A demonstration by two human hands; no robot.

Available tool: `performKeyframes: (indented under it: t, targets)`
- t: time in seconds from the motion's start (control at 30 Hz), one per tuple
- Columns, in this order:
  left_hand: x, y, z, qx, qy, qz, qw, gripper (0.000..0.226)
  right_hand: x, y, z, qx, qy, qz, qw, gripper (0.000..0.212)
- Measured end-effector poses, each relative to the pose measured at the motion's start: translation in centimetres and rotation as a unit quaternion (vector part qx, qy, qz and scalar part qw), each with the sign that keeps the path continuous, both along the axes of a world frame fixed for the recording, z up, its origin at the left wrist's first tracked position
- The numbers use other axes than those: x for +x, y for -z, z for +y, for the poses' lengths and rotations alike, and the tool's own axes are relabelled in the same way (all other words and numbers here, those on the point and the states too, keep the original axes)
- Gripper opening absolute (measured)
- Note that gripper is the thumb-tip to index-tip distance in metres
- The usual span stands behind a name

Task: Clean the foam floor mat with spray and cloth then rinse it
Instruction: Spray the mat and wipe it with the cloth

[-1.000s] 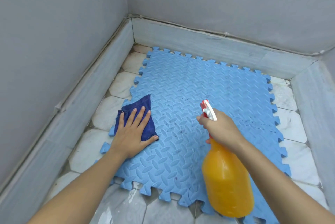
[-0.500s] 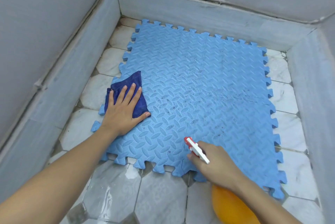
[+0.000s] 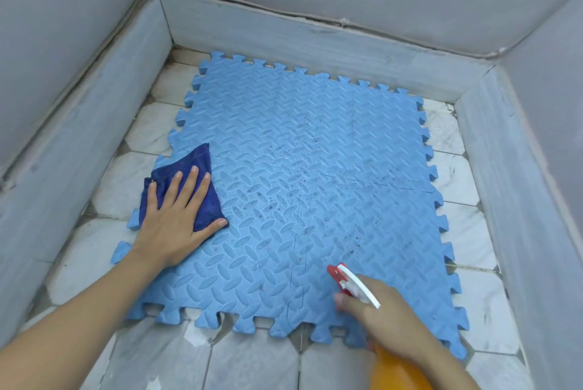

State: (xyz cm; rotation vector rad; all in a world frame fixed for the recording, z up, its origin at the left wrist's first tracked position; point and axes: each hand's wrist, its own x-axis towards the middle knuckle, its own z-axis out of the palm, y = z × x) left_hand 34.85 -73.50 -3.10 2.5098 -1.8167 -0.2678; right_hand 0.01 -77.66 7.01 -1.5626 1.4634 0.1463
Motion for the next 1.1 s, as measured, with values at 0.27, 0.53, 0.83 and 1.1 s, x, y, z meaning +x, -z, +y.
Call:
performKeyframes:
  t: [0.27,0.53,0.83,1.1]
  targets:
    - [-0.6,0.1,-1.0,-0.019,-0.033,0.058,0.998,0.07,-2.5,-3.2,-6.0,-0.121,0.3,-0.086,0.942,0.024]
    - [-2.5,-0.3,-5.0,-0.081,-0.047,0.172,0.981,0.077,-1.4,-5.1,-11.7,-0.179,0.317,-0.118,0.924,0.018]
    - [-3.1,-0.1,-6.9,0.002,0.008,0.026,1.0,0.104,2.5,-5.1,-15.6,-0.173,0.234,-0.055,0.955,0.028]
    - [-2.7,0.4,-7.4,-0.047,-0.02,0.095,0.994,0.073,4.0,-4.2,-14.1,-0.198,0.147,-0.046,0.968,0.022]
